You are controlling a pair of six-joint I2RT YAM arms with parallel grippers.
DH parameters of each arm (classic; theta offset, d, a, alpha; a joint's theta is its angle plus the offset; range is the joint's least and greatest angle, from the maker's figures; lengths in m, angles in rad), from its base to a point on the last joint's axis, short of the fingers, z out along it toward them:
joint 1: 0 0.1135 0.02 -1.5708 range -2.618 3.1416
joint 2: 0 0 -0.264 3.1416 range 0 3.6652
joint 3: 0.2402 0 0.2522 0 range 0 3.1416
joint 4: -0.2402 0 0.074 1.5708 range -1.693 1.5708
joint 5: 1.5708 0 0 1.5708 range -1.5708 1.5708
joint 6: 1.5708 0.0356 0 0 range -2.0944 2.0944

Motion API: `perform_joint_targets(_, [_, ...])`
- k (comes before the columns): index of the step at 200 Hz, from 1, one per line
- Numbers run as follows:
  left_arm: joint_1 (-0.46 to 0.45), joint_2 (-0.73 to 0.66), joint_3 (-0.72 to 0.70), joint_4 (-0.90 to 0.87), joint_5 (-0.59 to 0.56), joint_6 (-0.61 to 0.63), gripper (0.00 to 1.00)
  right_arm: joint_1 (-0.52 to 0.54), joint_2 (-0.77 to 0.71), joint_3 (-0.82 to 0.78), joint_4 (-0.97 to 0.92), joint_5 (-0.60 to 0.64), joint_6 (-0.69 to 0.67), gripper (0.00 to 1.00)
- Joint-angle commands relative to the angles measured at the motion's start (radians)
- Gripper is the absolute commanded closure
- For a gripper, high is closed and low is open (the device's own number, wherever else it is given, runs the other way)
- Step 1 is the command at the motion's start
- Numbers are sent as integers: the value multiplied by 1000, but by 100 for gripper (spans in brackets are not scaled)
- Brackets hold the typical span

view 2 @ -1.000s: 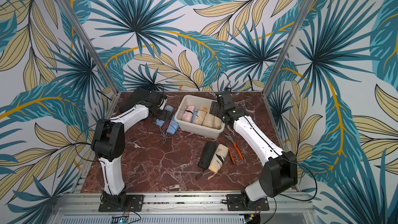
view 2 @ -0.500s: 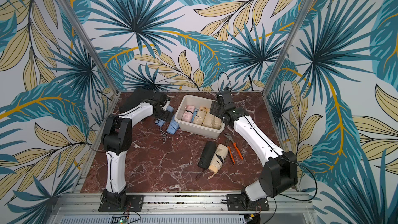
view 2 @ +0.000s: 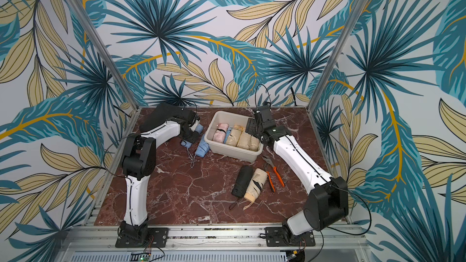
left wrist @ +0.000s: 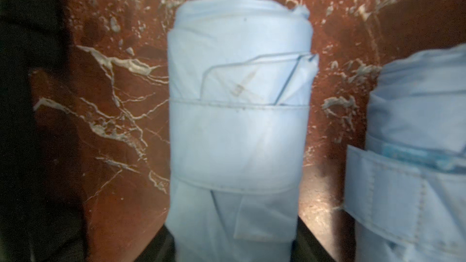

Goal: Put the umbrella into the storage box
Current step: Pick up the umbrella from the center of the board.

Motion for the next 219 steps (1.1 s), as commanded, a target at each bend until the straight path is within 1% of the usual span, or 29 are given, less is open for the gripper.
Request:
perform_joint_targets(1, [8, -94, -58, 12, -20, 21, 48, -4, -42, -6, 18, 12, -5, 23])
perform_joint_targets(31, [4, -207, -154, 59, -38, 38, 51, -3, -62, -13, 13, 9, 0, 23])
perform_joint_targets(56, [-8, -343, -266, 120, -37, 75, 54, -3, -75, -11, 3, -10, 3, 23])
perform_joint_targets(96, [-49, -586, -427, 184, 38, 168, 54, -3, -103, -8, 0, -83, -34, 23])
perform_joint_targets(99, [-52, -601, -438, 189, 69, 176, 54, -3, -105, -7, 0, -90, -37, 23])
perform_joint_targets(103, [-57, -623, -454, 194, 83, 188, 54, -3, -107, -6, -2, -99, -39, 23])
perform_joint_targets(130, [-100, -759, -524, 210, 134, 255, 55, -4, -115, 7, -16, -158, -56, 23])
perform_joint_targets(158, [-174, -882, -595, 271, 139, 325, 54, -3, -106, 43, -57, -278, -84, 23])
perform_joint_targets(180, [-243, -965, -660, 353, 167, 391, 54, -2, -74, 101, -132, -408, -109, 23])
perform_joint_targets(197, [-303, -1001, -677, 355, 165, 454, 54, -1, -45, 155, -205, -496, -134, 23])
perform_joint_targets(219, [-383, -1024, -684, 354, 135, 548, 54, 1, -10, 214, -291, -593, -163, 23])
